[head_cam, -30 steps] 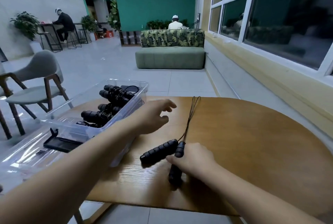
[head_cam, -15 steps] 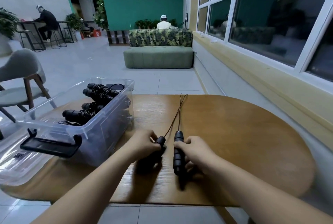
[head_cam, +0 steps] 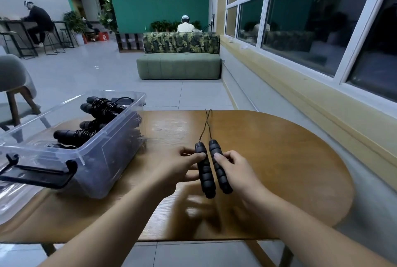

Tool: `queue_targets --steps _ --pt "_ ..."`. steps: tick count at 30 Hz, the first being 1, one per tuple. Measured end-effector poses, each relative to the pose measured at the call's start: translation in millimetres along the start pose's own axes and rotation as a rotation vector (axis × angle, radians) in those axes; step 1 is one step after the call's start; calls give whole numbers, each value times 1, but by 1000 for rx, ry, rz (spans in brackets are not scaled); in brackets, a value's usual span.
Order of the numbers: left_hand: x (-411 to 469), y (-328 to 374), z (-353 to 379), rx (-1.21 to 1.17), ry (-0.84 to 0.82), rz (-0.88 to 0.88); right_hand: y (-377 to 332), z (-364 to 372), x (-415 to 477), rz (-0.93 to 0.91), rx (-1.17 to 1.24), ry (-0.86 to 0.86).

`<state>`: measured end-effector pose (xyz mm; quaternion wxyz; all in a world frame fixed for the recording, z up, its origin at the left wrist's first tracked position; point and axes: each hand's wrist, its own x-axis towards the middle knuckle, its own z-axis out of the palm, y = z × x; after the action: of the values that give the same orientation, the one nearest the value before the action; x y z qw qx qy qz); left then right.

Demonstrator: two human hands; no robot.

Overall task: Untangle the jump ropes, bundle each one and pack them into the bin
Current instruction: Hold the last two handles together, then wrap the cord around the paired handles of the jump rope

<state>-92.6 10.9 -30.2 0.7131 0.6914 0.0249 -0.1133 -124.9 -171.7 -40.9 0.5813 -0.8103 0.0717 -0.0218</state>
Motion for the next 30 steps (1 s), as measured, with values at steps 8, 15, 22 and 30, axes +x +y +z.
queue_targets --steps 8,15,22,30 --pt "2 -4 4 -42 -80 25 3 -5 -8 13 101 -55" --pt "0 -5 4 -123 -142 -25 -6 3 -22 151 491 -258" --pt "-2 14 -15 418 116 607 -37 -27 -30 99 371 -525" --pt "-8 21 -20 118 -119 427 -53 -53 -42 -56 367 -750"
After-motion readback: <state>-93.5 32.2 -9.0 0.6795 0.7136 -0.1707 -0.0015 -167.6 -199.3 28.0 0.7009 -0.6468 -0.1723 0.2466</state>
